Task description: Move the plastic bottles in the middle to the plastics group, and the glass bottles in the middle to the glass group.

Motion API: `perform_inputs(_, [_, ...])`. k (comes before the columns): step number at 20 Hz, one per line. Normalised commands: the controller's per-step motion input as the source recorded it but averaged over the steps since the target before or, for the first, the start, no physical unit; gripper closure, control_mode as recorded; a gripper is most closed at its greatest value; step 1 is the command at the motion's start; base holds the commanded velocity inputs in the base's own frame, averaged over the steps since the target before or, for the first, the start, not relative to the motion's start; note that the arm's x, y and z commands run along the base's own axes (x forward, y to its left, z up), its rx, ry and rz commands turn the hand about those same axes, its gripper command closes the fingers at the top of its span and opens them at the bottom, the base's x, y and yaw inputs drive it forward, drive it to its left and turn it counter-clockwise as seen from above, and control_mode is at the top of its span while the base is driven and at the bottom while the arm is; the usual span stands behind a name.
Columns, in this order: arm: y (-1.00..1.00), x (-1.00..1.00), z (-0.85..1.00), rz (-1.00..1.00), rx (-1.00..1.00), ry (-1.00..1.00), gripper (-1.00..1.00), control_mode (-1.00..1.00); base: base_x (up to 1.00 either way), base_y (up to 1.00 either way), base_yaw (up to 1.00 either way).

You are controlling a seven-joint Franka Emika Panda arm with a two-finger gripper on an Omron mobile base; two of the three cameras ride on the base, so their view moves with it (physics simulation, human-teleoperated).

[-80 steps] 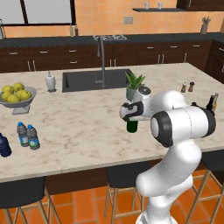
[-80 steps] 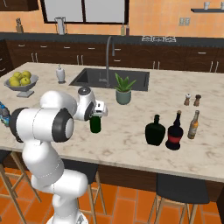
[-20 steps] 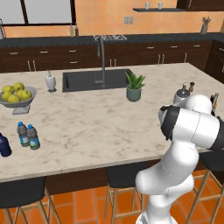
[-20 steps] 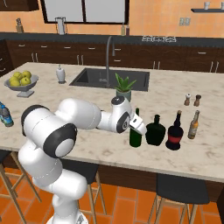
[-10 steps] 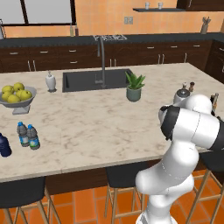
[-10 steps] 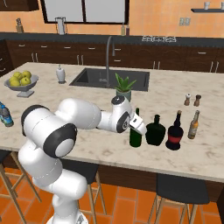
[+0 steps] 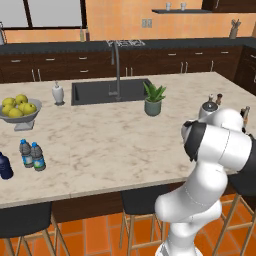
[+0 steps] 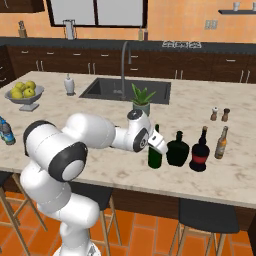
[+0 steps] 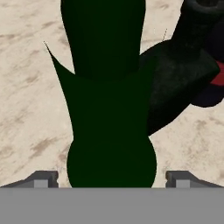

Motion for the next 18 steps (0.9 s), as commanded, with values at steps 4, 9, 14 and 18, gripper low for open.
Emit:
perform_inputs(4, [0.07,-0.44,0.3,0.0,0.0,-0.05,-1.0,-1.0,0.0,0.0,0.0])
perform_inputs(9, [0.13,-0.53,0.39,0.0,0.0,-0.03,-1.0,-1.0,0.0,0.0,0.0])
perform_inputs(14, [0.45,-0.97,0.32,0.02,-0.07,-0.01,-1.0,-1.0,0.0,0.0,0.0])
perform_inputs(18, [0.46,-0.59,0.07,0.12,0.0,-0.07,-1.0,-1.0,0.0,0.0,0.0])
